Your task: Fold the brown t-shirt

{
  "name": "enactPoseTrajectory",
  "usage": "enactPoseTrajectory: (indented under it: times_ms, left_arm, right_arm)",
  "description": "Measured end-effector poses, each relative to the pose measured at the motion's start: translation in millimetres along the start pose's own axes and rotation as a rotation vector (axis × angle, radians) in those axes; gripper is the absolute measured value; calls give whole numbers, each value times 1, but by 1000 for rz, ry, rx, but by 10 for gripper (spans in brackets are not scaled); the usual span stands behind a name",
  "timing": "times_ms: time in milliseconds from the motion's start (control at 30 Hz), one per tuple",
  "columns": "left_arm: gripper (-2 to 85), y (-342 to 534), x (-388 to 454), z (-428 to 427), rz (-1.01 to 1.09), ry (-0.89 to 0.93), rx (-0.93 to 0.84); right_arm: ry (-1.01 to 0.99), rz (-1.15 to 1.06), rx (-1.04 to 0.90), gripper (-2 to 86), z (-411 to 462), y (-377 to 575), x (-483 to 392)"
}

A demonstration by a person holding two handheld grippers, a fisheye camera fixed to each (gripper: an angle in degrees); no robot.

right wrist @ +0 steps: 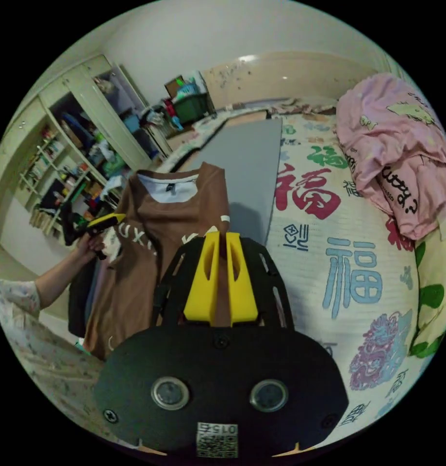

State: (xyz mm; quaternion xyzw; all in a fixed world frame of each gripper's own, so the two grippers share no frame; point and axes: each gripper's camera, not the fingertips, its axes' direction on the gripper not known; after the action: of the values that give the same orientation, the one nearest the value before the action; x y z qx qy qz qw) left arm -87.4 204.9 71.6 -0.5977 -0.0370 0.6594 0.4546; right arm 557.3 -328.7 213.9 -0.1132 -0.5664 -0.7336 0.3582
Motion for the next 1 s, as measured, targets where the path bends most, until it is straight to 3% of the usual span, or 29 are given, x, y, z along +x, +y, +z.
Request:
enactPoseTrajectory:
  times_ms: [167, 300, 400, 467, 600, 733, 867, 1000]
  left_arm:
    - [12, 99, 47, -114, 97, 115, 80]
    - [17, 215, 99, -143, 124, 163, -146]
    - [27, 292, 127, -137, 102, 100, -330]
    - [40, 316, 133, -142, 65, 54, -382]
    - [98, 311, 123, -178, 15, 20, -239]
    - [129, 292, 111, -161, 10, 135, -203]
    - [65, 307, 103, -117, 8, 201, -335]
    - [18, 333, 107, -175, 45, 292, -202]
  right_arm:
    - [-178, -11, 32, 17, -118, 113, -43]
    - [-119, 55, -237, 25, -116, 231, -73]
    - [-99, 143, -422, 36, -104, 280, -80]
    - [-90, 151, -411, 50, -118, 278, -85]
    - [-140, 120, -188, 120, -159, 216, -92]
    - [-172, 31, -209, 132, -121, 157, -104]
    - [-242, 30, -461, 79, -44, 132, -103]
    - [-340, -50, -353, 46, -109, 127, -130]
